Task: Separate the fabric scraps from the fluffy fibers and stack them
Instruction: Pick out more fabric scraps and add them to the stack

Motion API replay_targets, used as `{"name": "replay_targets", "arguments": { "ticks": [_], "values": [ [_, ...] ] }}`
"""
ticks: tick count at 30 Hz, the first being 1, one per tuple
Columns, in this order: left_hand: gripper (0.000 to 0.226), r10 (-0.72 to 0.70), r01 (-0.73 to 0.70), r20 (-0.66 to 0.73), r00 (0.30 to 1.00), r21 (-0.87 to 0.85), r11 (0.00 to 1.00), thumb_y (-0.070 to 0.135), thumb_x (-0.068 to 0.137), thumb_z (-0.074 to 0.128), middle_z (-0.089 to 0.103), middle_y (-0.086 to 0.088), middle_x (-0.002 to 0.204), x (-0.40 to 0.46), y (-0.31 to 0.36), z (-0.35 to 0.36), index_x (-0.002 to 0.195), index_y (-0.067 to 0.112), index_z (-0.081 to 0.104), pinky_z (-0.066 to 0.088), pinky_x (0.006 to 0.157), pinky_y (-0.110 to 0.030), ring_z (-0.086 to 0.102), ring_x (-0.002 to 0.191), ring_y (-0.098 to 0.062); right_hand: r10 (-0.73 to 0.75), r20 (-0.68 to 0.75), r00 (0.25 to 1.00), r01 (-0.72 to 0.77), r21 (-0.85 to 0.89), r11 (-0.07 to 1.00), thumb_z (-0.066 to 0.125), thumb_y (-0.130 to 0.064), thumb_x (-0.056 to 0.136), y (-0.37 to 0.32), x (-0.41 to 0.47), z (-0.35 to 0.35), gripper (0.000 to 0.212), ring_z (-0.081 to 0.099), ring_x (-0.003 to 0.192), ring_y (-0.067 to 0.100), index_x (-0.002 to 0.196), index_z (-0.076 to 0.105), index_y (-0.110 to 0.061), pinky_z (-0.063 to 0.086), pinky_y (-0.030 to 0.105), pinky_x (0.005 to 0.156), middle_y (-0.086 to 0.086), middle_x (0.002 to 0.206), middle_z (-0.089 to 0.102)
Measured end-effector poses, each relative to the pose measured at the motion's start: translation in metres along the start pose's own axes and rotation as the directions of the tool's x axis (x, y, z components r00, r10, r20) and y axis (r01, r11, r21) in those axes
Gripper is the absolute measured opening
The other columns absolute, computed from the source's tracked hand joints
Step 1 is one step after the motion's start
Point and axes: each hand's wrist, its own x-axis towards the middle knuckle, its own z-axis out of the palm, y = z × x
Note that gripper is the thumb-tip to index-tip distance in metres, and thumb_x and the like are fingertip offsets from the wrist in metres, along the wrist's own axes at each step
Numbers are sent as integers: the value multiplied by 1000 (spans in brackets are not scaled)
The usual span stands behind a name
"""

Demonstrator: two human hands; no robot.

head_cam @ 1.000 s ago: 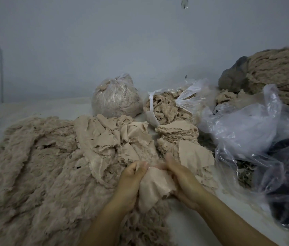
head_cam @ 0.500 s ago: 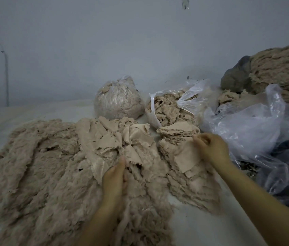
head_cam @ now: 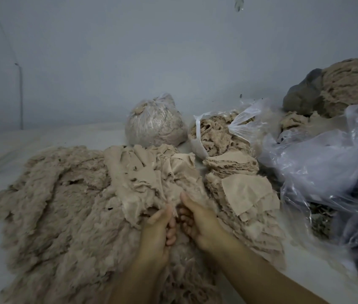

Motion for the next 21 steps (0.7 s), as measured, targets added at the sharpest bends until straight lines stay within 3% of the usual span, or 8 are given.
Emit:
{"name": "replay_targets", "arguments": {
  "ticks": [4, 6, 8, 11, 13, 15, 17, 21],
  "values": [
    [28, -22, 25, -87, 996, 30, 999, 18, 92, 56, 45, -1, 49, -2, 0, -16, 68, 4, 55, 29, 32, -15, 36, 35, -7, -115, -108, 988, 122, 64, 990, 64, -15, 90, -1, 6, 4, 22, 50, 43, 6, 71, 53, -11, 45, 18, 42, 0, 55, 54],
    [34, -103, 109, -104, 989, 51, 993, 33, 90, 59, 60, -8, 63, 0, 3, -17, 78, 1, 63, 47, 47, -25, 56, 53, -15, -183, -57, 982, 186, 66, 980, 64, -12, 89, 1, -2, 3, 14, 55, 51, 8, 77, 58, -9, 48, 20, 49, 1, 61, 59],
    [45, -219, 218, 2, 976, 97, 971, 45, 82, 62, 70, -14, 81, 0, 6, -12, 85, 0, 69, 56, 60, -31, 67, 72, -20, -214, 21, 977, 210, 120, 970, 66, -8, 85, 7, -15, 0, 5, 59, 53, 11, 81, 64, -6, 50, 23, 51, 4, 63, 63],
    [35, -264, 259, 152, 952, 49, 965, 30, 76, 68, 71, -19, 82, 0, 10, 3, 89, -3, 73, 58, 56, -30, 70, 66, -24, -250, 74, 965, 247, 41, 968, 70, -10, 74, 27, -34, -7, 9, 60, 54, 16, 81, 68, -4, 50, 26, 53, 9, 64, 66],
    [27, -222, 223, 29, 975, -28, 974, 14, 85, 63, 71, -23, 88, 8, 14, 13, 101, -8, 66, 57, 55, -33, 70, 72, -29, -250, 92, 964, 250, 8, 968, 67, -2, 80, 41, -46, -14, 8, 61, 54, 15, 86, 71, -4, 50, 24, 51, 10, 67, 69],
    [22, -201, 196, -31, 979, -103, 975, 8, 92, 56, 70, -23, 89, 17, 18, 16, 105, -8, 63, 57, 69, -41, 67, 81, -31, -214, 76, 974, 214, 1, 977, 64, 1, 83, 47, -50, -25, 11, 61, 53, 15, 92, 71, -3, 50, 24, 50, 13, 68, 69],
    [20, -172, 169, -29, 985, -74, 983, 9, 94, 53, 71, -20, 84, 19, 17, 15, 102, -7, 63, 54, 79, -43, 67, 82, -29, -171, 60, 983, 171, 0, 985, 66, -2, 82, 46, -50, -35, 14, 63, 56, 17, 95, 70, -4, 52, 26, 52, 15, 72, 70],
    [23, -168, 168, 49, 985, 10, 986, 10, 95, 51, 69, -25, 96, 10, 8, 13, 105, -8, 62, 59, 72, -40, 69, 83, -32, -145, 107, 984, 146, -3, 989, 73, -32, 68, 32, -41, -36, 45, 68, 72, 18, 107, 67, -10, 54, 27, 58, 9, 88, 73]
  ]
}}
